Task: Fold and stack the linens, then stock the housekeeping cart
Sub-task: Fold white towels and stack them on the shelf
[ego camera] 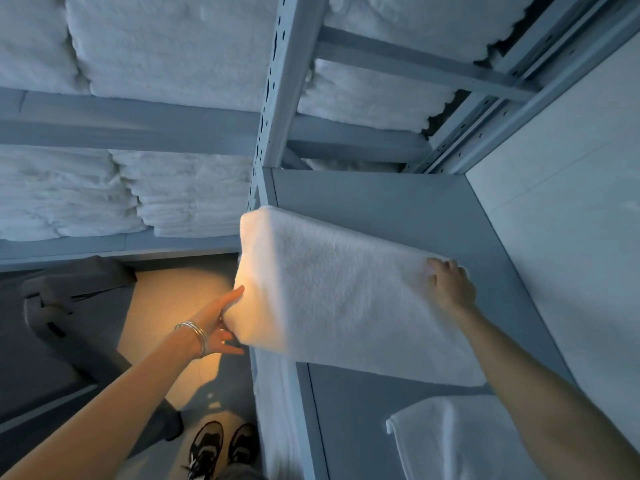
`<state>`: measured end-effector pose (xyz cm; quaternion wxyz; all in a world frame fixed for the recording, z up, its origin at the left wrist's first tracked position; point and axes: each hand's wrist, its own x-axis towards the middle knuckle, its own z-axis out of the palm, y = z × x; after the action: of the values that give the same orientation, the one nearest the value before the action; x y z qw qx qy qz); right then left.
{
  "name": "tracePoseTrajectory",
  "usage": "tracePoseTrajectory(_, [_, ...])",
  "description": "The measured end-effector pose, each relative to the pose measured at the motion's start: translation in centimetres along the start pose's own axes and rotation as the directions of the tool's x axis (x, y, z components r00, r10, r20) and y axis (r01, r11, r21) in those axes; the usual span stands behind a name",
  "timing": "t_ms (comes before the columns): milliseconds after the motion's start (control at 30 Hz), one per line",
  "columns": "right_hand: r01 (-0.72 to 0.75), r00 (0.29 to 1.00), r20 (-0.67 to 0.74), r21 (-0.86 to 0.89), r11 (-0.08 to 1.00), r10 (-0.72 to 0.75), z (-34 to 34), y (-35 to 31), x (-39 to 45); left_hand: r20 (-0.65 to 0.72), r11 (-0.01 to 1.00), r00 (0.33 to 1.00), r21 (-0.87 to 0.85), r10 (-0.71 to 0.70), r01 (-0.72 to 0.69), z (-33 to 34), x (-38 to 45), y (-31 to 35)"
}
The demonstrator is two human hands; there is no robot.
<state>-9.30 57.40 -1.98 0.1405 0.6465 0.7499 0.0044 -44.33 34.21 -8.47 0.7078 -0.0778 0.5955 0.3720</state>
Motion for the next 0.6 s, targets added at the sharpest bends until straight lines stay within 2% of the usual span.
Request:
tracePoseTrajectory(133, [-0.263,0.940,0.235,0.046,0.964,0.245,0.0,2.1,0.7,-0.082,0.962,0.993,-0.250,0.089,-0.106,1.1,1.1,-0.7])
tracePoseTrajectory(200, [-0.347,0.920,0.226,0.088,0.934,0.321,-0.2,1.7,0.7,-0.109,0.936,0.987,-0.321,0.119,-0.148,0.8,1.2,-1.0])
tracePoseTrajectory(233, [-0.341,0.933,0.152,0.077,0.937,0.327,-0.5,1.2,0.5,-0.096,0.933,0.988,-0.326,0.123,-0.148,0.5,0.8,-1.0])
tracePoseTrajectory(300, [-0.211,0.977,-0.023,0.036,0.977,0.212,-1.1,-0.5,-0.4,-0.035,0.942,0.991,-0.307,0.131,-0.135,-0.3,0.0,-0.7])
tracePoseTrajectory(367, [0.028,0.998,-0.056,0.123,0.992,-0.021,-1.8,-3.7,-2.2,0.031,0.949,0.988,-0.286,0.148,-0.133,-0.9,-1.2,0.1])
tracePoseTrajectory(467, [0.304,0.948,-0.043,0.420,0.855,-0.316,-3.0,-9.5,-5.9,0.179,0.954,0.954,-0.223,0.241,-0.200,-1.1,-3.7,1.7])
tracePoseTrajectory(533, [0.339,0.930,-0.081,0.567,0.751,-0.359,-4.7,-13.5,-7.5,0.290,0.938,0.893,-0.132,0.345,-0.320,-1.0,-5.0,2.9])
tracePoseTrajectory(600, [0.258,0.938,-0.015,0.699,0.667,-0.347,-7.0,-17.3,-8.2,0.329,0.898,0.844,-0.030,0.423,-0.439,-0.6,-6.2,3.9])
